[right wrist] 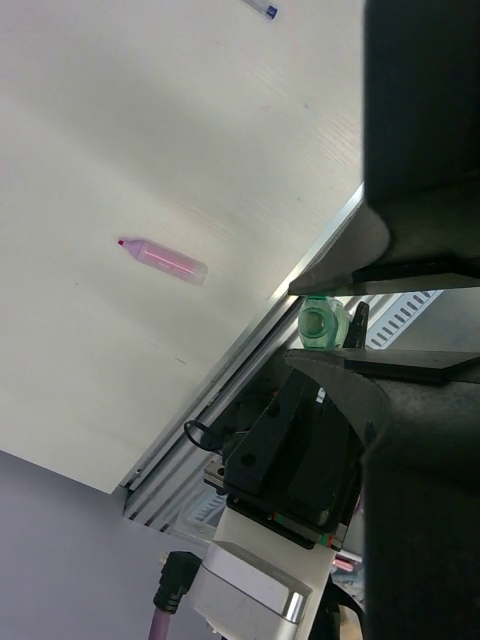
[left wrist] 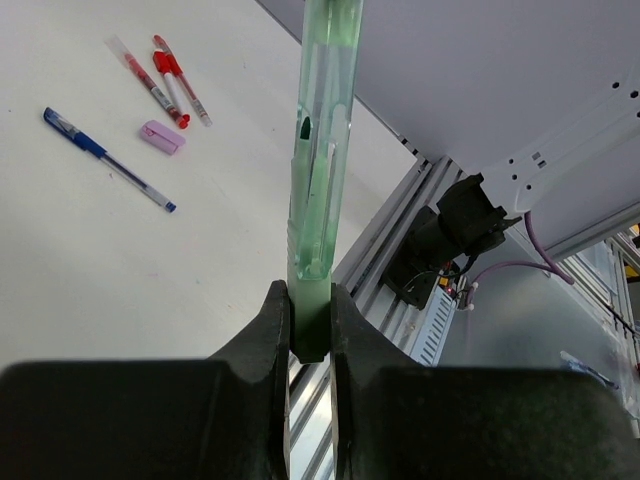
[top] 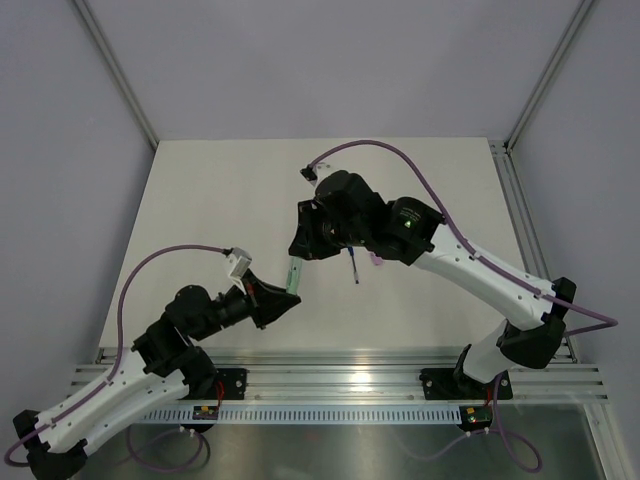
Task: Insert the pens into the pen caps
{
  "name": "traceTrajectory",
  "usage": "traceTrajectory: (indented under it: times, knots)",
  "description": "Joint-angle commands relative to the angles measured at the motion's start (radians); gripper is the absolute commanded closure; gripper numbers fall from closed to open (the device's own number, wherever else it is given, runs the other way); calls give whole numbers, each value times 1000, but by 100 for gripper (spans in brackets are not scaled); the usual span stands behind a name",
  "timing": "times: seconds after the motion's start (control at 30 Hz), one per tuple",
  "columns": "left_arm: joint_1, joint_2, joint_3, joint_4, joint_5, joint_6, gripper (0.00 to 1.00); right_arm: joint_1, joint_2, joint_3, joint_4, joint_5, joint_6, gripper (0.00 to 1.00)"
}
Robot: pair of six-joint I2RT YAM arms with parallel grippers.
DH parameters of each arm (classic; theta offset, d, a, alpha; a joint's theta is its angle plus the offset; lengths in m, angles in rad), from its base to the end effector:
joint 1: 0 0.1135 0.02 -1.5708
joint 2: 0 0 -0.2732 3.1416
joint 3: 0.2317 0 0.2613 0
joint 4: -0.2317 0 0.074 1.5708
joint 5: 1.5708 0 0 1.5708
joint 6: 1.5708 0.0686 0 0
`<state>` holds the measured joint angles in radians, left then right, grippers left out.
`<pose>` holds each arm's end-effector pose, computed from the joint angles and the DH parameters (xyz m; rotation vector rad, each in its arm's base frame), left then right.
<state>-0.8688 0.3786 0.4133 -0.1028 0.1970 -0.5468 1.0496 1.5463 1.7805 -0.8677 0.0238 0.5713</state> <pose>0.0925 -0.1302 0.2737 0.4482 1.7331 -1.2164 0.1815 0.3128 0.4196 -0.5420 2.2826 0.8414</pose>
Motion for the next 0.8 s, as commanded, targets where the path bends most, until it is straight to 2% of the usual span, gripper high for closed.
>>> traceTrajectory:
  times: [0.0,0.37,0.6,0.77]
  knots:
    - [-6,-23,61,60,-8,15,100,-3,5,-10,-1,-65,-19,98]
    - [-6,-14,78,135,-50,-21,100,44,-72,-260,162,-58,61,99]
    - [-6,3,101,156,-131,-33,100,122,-124,-381,208,70,124,99]
    - [-6,60,140,196,-123,-10,100,156,-120,-486,269,79,159,100]
